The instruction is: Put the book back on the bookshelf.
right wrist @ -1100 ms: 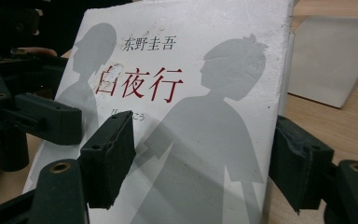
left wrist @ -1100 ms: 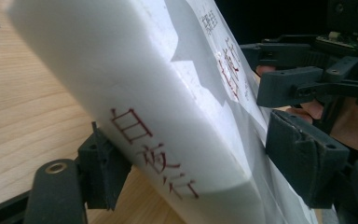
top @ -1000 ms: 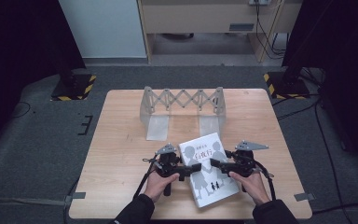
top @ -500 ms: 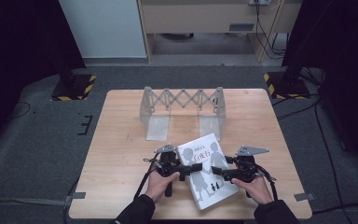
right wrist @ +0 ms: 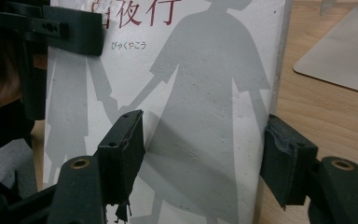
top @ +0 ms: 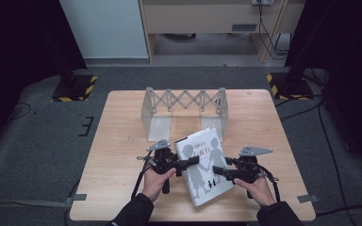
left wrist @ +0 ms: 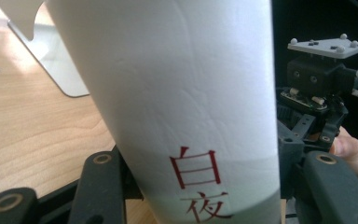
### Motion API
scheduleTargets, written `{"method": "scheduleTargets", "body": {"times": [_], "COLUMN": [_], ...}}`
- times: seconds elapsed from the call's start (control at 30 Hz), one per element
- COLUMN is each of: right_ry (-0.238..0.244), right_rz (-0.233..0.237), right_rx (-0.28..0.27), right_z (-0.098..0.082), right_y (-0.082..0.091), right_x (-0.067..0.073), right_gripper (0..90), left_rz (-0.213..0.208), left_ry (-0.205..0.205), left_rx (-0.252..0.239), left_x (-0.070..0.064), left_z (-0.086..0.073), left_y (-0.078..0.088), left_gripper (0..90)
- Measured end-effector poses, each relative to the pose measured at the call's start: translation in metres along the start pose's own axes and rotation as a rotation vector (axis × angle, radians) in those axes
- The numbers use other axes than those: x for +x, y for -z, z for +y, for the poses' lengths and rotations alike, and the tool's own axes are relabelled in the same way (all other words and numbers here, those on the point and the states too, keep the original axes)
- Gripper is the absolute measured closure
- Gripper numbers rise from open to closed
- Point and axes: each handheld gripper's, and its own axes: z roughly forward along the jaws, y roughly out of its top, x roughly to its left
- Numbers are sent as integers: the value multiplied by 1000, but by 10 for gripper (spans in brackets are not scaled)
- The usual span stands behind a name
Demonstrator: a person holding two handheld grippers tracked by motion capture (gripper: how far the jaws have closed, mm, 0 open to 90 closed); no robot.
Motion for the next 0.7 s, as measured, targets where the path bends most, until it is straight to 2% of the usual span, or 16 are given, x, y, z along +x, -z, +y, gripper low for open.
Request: {"method": "scheduleTargets", "body": {"times": [0.07,0.33,0.7], "right_ry": [11,19,18], "right_rz": [-7,-10,-11], "right_rx": [3,3,2], "right_z": [0,0,1], "right_y": [0,-1,-3], "right_x": [2,2,1], "right_gripper": [368,369,369], "left_rz": [15,26,36], "left_ry": [-14,0,7], "left_rx": [5,-21,-33], "left_x": [-2,-1,2], "left_z": [0,-3,-6], "left_y": [-2,-6,-8], "left_gripper": [421,408,388]}}
